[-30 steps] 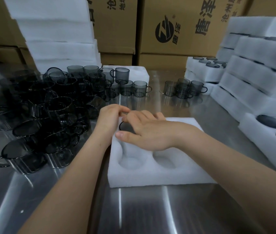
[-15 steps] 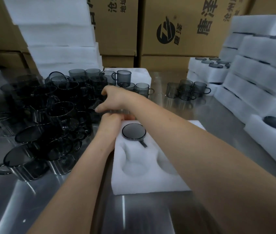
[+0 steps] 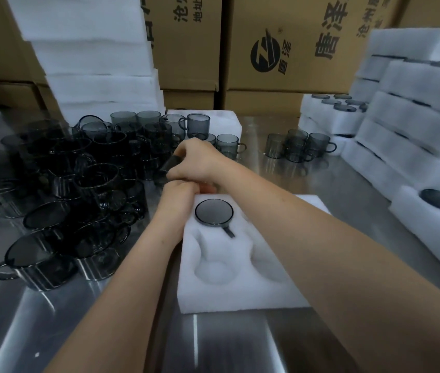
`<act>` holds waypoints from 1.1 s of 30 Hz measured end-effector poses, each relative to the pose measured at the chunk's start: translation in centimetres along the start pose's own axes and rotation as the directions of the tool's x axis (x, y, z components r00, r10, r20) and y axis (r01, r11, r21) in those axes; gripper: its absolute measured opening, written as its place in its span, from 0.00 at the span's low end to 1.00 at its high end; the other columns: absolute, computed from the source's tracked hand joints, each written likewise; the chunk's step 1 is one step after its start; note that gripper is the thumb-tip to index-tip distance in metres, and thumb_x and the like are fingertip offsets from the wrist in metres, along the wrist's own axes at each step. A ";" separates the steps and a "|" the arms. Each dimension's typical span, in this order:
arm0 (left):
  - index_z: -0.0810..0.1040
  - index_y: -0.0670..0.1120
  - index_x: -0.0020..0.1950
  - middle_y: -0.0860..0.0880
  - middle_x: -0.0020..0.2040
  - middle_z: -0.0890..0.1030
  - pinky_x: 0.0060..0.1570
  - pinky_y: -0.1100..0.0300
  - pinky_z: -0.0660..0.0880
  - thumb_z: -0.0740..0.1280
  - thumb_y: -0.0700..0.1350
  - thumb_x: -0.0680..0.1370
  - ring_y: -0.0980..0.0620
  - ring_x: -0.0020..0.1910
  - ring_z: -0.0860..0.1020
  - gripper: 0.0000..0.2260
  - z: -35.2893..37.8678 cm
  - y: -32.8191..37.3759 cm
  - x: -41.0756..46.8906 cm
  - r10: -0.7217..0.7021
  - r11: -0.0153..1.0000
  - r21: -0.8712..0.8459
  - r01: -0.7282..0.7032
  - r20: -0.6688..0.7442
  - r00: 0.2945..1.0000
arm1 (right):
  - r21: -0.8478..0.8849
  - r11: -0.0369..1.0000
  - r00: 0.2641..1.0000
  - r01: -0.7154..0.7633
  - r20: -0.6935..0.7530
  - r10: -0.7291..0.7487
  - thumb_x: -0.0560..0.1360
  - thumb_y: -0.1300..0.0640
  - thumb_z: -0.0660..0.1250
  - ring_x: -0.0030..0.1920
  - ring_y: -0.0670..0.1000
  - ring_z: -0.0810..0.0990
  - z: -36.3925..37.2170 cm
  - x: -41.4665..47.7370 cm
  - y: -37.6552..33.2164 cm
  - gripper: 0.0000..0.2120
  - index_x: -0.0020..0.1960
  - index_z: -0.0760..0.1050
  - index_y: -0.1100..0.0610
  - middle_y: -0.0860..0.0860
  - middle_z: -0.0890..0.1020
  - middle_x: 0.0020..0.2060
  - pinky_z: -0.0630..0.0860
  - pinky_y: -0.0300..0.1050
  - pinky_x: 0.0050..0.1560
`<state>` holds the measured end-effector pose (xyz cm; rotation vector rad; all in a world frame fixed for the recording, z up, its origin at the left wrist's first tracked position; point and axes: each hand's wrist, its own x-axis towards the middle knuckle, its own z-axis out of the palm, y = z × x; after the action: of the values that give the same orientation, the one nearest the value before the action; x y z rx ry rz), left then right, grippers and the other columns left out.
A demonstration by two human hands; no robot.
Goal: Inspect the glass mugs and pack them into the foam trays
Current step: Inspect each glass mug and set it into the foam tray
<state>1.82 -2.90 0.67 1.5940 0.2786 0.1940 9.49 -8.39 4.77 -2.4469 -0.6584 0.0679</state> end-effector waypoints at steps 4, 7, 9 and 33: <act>0.78 0.46 0.27 0.52 0.25 0.79 0.31 0.66 0.72 0.63 0.31 0.70 0.55 0.30 0.78 0.16 -0.2 0.3 -0.4 -0.012 0.999 0.043 0.015 -0.081 0.997 | 0.044 0.999 0.997 -0.007 -0.074 0.010 0.67 0.55 0.75 0.42 0.48 0.77 -2.0 -1.4 1.7 0.16 0.52 0.75 0.53 0.46 0.78 0.40 0.72 0.41 0.36; 0.79 0.48 0.27 0.53 0.28 0.80 0.40 0.59 0.73 0.60 0.34 0.69 0.55 0.36 0.78 0.15 -0.4 0.0 -0.7 0.135 0.986 0.132 -0.105 -0.241 0.961 | 0.049 0.999 0.992 0.005 -0.128 0.002 0.66 0.54 0.75 0.41 0.46 0.76 -3.9 -3.3 2.9 0.20 0.56 0.72 0.53 0.45 0.78 0.40 0.72 0.41 0.38; 0.77 0.50 0.34 0.53 0.32 0.81 0.42 0.55 0.76 0.60 0.38 0.72 0.55 0.35 0.80 0.11 -0.5 0.3 -0.8 0.230 0.972 0.126 -0.198 -0.336 0.913 | 0.041 0.998 0.986 0.048 -0.164 -0.041 0.66 0.54 0.77 0.39 0.43 0.76 -4.8 -4.8 3.5 0.22 0.56 0.72 0.51 0.44 0.78 0.39 0.72 0.39 0.38; 0.66 0.64 0.52 0.59 0.48 0.83 0.49 0.60 0.77 0.78 0.53 0.60 0.59 0.47 0.81 0.28 0.7 1.9 -2.6 0.578 0.786 0.180 -0.591 0.125 0.806 | 0.716 0.680 0.983 0.160 -0.175 -0.047 0.74 0.67 0.70 0.56 0.59 0.82 -5.8 -11.6 5.8 0.18 0.63 0.75 0.61 0.61 0.80 0.59 0.80 0.58 0.56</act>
<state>-0.30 -4.42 2.64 1.8601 -0.2734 0.6117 3.02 -21.01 5.09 -1.6111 -0.5596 0.0885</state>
